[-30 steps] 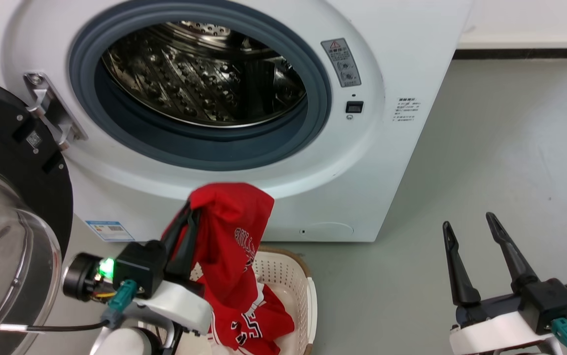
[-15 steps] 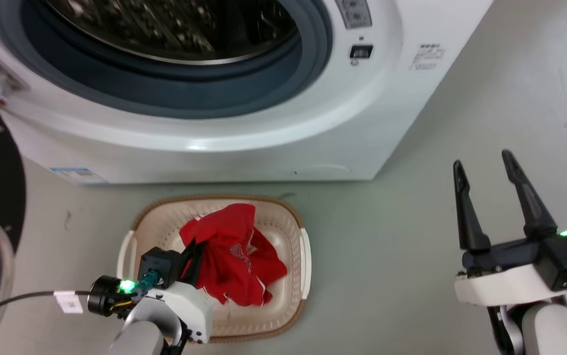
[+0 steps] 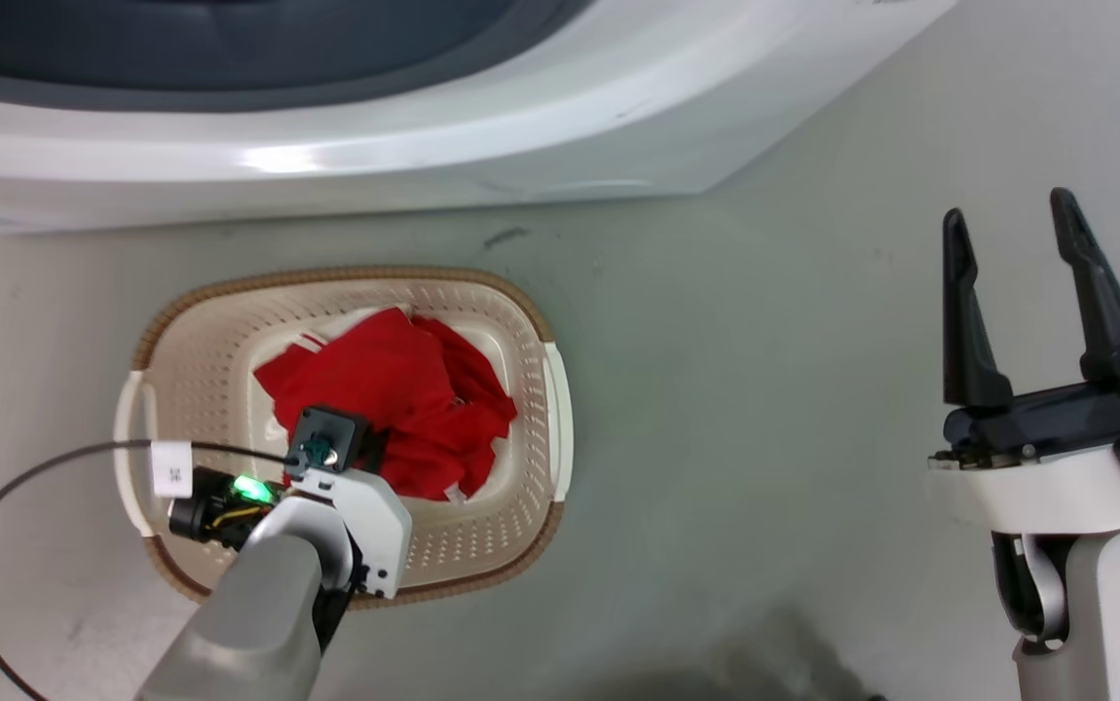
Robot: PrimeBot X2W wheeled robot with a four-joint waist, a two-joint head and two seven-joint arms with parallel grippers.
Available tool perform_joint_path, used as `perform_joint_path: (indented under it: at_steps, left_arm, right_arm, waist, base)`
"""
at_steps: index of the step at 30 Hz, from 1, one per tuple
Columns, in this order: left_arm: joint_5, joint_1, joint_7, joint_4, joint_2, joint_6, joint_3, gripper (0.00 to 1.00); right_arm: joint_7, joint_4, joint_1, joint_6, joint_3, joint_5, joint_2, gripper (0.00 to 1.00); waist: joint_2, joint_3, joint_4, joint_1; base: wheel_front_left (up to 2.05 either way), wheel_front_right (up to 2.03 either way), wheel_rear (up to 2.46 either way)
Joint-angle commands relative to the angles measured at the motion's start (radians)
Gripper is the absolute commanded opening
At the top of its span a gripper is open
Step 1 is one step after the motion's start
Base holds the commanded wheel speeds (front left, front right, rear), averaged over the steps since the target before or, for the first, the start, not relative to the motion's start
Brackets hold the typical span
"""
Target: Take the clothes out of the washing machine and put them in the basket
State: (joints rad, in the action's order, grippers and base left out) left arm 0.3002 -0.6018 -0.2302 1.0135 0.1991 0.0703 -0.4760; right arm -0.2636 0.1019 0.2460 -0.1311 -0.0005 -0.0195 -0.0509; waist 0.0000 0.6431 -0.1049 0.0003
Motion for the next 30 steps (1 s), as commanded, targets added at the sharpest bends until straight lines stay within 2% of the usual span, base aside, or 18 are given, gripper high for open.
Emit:
perform_joint_path:
  at_steps: [1,8,17,18,19,20,30]
  left_arm:
    - [-0.009,-0.039,0.005,0.042,0.0,0.005,-0.005,0.0]
    - [-0.027,-0.159,0.054,0.206,-0.028,0.02,-0.044,0.0]
    - [-0.014,-0.199,0.147,0.263,-0.05,0.029,-0.059,0.0]
    - [-0.008,-0.195,0.15,0.265,-0.054,0.032,-0.059,0.02]
    - [-0.005,-0.187,0.15,0.266,-0.06,0.036,-0.06,0.75]
    - [0.006,-0.177,0.153,0.267,-0.064,0.039,-0.056,1.0]
    - [0.037,-0.089,0.044,0.272,-0.087,0.056,-0.075,1.0]
  right_arm:
    - [-0.002,0.008,0.023,0.001,-0.005,0.009,0.001,1.0]
    - [-0.002,0.014,0.05,0.001,-0.02,0.016,0.002,1.0]
    - [-0.002,-0.001,0.066,0.001,-0.021,0.012,0.001,1.0]
    - [-0.002,-0.004,0.065,0.001,-0.02,0.011,0.001,1.0]
    - [-0.002,-0.006,0.065,0.001,-0.02,0.01,0.001,1.0]
    - [-0.002,-0.008,0.063,0.001,-0.019,0.009,0.001,1.0]
    - [-0.002,-0.037,-0.002,0.001,-0.011,-0.004,0.001,1.0]
  waist:
    - [0.0,0.07,-0.031,-0.0003]
    - [0.0,0.147,-0.038,-0.0003]
    - [0.0,0.16,-0.032,-0.0003]
    - [0.0,0.154,-0.031,-0.0003]
    - [0.0,0.144,-0.03,-0.0003]
    - [0.0,0.134,-0.029,-0.0003]
    - [0.0,-0.039,0.008,-0.0003]
  base:
    - [0.0,0.0,0.0]
    - [0.0,0.0,0.0]
    - [0.0,0.0,0.0]
    - [0.0,0.0,0.0]
    - [0.0,0.0,0.0]
    - [0.0,0.0,0.0]
    - [0.0,0.0,0.0]
